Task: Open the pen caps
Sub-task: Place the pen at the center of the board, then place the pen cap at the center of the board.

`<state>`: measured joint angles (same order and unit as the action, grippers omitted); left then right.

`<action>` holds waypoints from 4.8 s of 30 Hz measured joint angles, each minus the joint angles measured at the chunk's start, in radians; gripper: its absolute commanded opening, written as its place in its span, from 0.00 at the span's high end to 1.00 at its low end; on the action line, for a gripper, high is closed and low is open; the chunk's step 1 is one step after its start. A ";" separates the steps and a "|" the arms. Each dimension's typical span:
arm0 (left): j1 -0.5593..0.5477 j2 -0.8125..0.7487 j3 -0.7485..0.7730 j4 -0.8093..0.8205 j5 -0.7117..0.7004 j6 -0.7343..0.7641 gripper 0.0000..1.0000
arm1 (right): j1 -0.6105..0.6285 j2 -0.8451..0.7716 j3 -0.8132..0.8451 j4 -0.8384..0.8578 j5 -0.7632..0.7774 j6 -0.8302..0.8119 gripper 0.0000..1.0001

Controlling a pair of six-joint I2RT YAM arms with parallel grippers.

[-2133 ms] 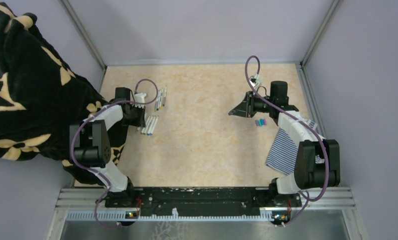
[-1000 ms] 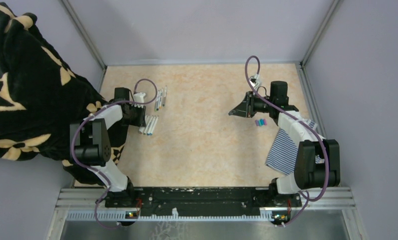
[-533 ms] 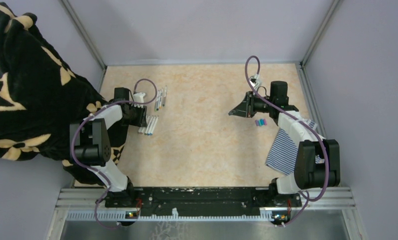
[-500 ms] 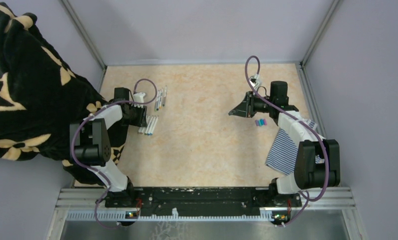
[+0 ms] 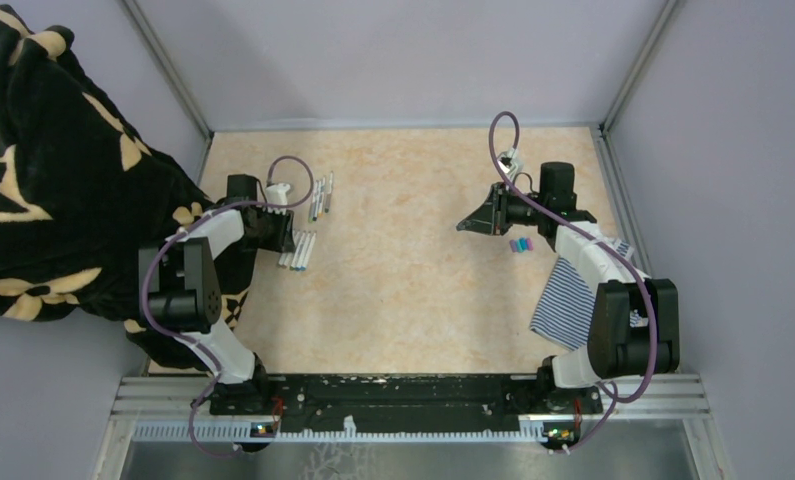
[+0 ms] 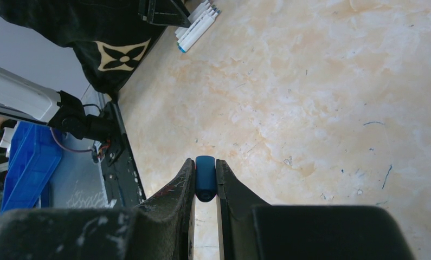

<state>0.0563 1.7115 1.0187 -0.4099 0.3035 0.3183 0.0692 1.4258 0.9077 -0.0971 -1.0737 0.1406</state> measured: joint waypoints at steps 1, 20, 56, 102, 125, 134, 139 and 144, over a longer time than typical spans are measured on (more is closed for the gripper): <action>0.000 -0.001 0.000 0.002 0.003 0.000 0.59 | 0.000 0.000 0.000 0.000 0.000 0.000 1.00; 0.005 -0.040 0.000 0.012 0.037 -0.010 0.55 | -0.002 0.000 0.000 0.000 0.005 0.001 1.00; 0.007 -0.506 -0.229 -0.014 0.280 0.060 0.00 | -0.395 0.048 -0.059 -0.016 0.388 0.076 1.00; 0.007 -0.536 -0.253 -0.016 0.373 0.090 0.00 | -0.393 0.307 -0.049 0.085 0.549 0.043 0.94; 0.007 -0.536 -0.257 -0.016 0.379 0.091 0.00 | -0.392 0.307 -0.049 0.071 0.522 0.042 0.71; 0.007 -0.536 -0.260 -0.016 0.379 0.092 0.00 | -0.392 0.307 -0.049 0.058 0.505 0.042 0.70; 0.007 -0.536 -0.261 -0.016 0.380 0.092 0.00 | -0.392 0.302 -0.049 0.040 0.503 0.036 0.68; 0.007 -0.536 -0.262 -0.016 0.380 0.094 0.00 | -0.392 0.296 -0.049 0.027 0.505 0.032 0.67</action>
<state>0.0635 1.1751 0.7567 -0.4263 0.6834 0.4126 -0.3225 1.7214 0.8585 -0.0704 -0.5690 0.1722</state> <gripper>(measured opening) 0.997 0.324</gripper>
